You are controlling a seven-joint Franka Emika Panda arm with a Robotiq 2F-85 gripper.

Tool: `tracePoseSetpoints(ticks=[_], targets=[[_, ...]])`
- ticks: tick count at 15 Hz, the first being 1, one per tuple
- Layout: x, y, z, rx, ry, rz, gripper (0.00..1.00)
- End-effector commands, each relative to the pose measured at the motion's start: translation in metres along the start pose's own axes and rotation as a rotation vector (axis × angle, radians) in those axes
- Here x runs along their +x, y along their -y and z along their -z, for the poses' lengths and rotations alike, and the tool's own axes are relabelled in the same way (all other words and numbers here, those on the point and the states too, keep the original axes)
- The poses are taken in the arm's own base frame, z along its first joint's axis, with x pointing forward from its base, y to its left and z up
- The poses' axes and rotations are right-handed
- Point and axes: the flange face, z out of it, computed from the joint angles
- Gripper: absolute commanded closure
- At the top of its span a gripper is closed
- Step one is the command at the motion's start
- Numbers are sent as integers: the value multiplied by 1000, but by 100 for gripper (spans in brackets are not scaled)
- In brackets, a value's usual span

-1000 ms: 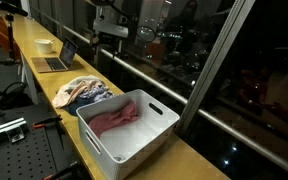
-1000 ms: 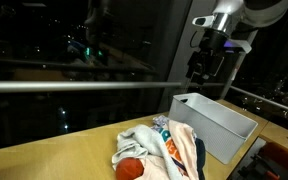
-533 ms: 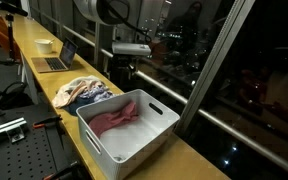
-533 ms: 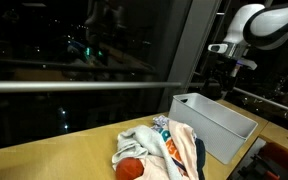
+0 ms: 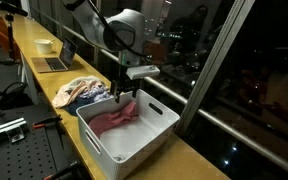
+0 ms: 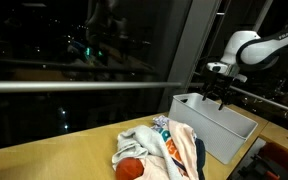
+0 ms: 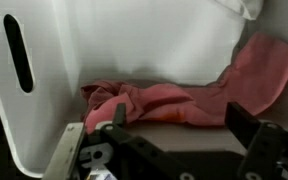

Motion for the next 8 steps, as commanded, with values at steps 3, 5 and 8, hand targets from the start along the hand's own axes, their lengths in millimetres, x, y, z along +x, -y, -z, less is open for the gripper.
tracePoseSetpoints(ticks=[3, 5, 8], targets=[[-19, -22, -41, -23, -36, 162, 0], [-20, -31, -50, -23, -52, 200, 0], [-13, -48, -57, -23, -61, 236, 0]])
